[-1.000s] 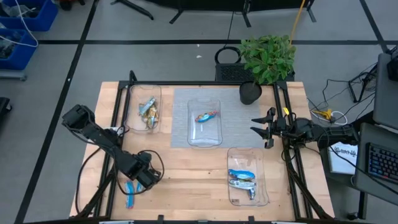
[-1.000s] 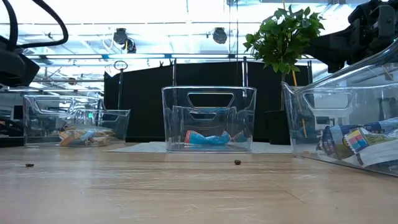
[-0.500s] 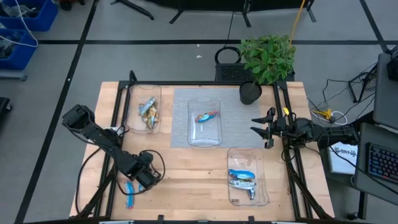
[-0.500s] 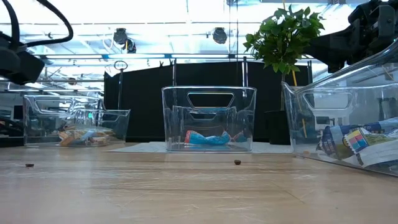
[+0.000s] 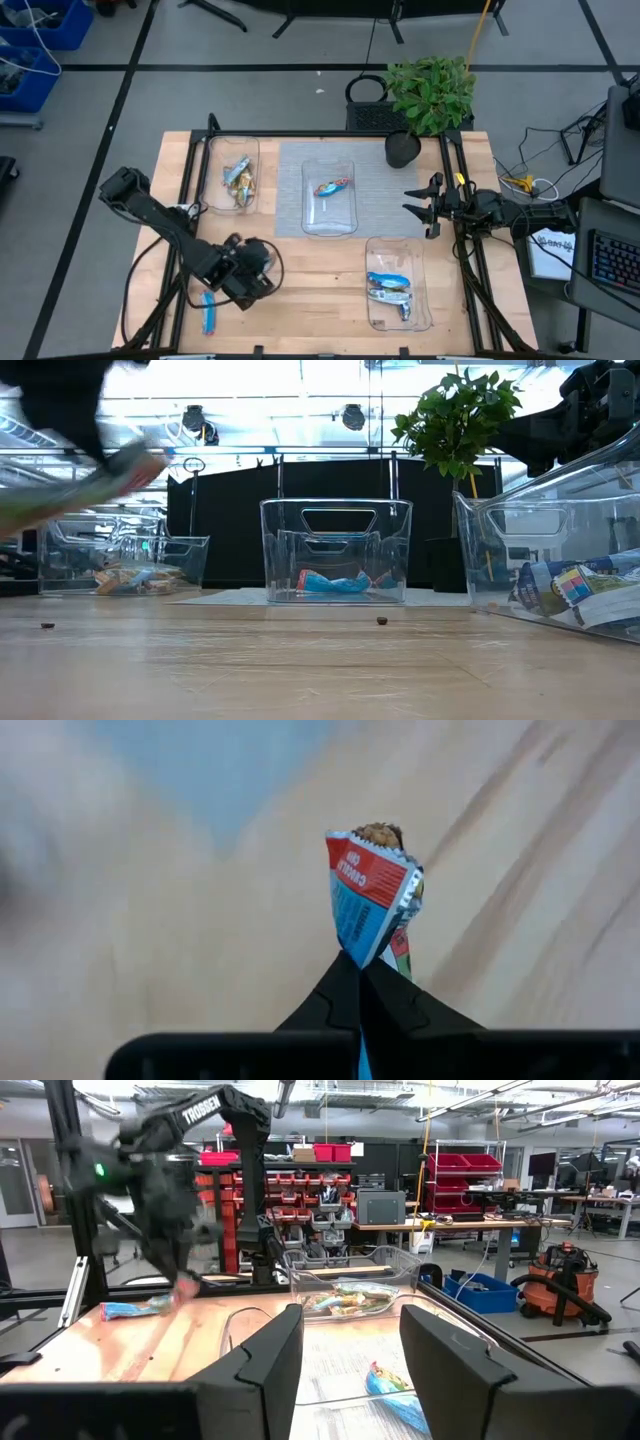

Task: Pick and place Granola Bars by type
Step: Put the red granola bar into the top right transparent bin

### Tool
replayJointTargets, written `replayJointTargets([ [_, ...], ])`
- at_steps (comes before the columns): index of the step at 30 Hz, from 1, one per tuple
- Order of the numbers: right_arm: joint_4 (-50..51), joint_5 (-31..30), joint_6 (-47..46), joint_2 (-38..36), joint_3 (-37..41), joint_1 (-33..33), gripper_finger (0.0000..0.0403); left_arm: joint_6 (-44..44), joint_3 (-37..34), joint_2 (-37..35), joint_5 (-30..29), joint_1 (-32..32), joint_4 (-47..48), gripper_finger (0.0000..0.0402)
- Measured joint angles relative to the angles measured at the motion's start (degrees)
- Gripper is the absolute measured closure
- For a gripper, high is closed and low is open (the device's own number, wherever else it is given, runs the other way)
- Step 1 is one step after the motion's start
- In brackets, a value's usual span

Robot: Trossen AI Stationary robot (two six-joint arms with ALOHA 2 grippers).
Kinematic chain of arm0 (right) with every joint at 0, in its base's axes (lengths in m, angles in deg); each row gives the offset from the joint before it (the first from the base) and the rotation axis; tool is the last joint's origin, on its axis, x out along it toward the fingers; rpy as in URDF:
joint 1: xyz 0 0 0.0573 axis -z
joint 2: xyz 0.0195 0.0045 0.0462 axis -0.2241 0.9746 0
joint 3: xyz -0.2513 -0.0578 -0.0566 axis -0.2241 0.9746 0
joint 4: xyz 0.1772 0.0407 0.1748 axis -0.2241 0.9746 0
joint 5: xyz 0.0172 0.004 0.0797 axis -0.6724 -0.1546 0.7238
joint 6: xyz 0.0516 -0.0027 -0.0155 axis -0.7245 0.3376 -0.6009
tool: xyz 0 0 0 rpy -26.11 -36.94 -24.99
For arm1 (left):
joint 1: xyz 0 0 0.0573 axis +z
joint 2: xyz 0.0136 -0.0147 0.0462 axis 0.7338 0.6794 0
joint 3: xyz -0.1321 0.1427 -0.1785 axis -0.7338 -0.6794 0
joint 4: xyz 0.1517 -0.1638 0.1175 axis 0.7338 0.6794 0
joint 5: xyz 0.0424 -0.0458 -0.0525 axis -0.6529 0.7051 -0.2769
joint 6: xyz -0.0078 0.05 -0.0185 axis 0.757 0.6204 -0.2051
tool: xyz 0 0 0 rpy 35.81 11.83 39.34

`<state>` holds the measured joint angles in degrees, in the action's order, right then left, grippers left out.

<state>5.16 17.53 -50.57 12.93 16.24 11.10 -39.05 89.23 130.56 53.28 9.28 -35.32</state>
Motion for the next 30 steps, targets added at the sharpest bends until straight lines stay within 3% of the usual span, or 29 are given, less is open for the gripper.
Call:
replayJointTargets([
  [8, 0.0, 0.0, 0.0, 0.0, 0.0, 0.0, 0.0243, 37.3, 11.5, 0.0, -29.6, 4.0, -6.0, 0.04],
  [12, 0.0, 0.0, 0.0, 0.0, 0.0, 0.0, 0.0243, 54.6, 12.6, -0.9, -34.0, 9.0, -14.1, 0.0401],
  [15, 0.0, 0.0, 0.0, 0.0, 0.0, 0.0, 0.0243, 66.4, 12.6, -0.7, -28.4, 14.8, -22.0, 0.0401],
  [20, 0.0, 0.0, 0.0, 0.0, 0.0, 0.0, 0.0243, 79.9, 12.6, -0.7, -4.4, 26.4, -33.7, 0.0401],
  [24, 0.0, 0.0, 0.0, 0.0, 0.0, 0.0, 0.0243, 78.6, 12.6, -0.7, 11.8, 36.6, -34.5, 0.0401],
  [30, 0.0, 0.0, 0.0, 0.0, 0.0, 0.0, 0.0243, 69.1, 12.6, 0.4, 22.1, 48.7, -25.3, 0.0401],
])
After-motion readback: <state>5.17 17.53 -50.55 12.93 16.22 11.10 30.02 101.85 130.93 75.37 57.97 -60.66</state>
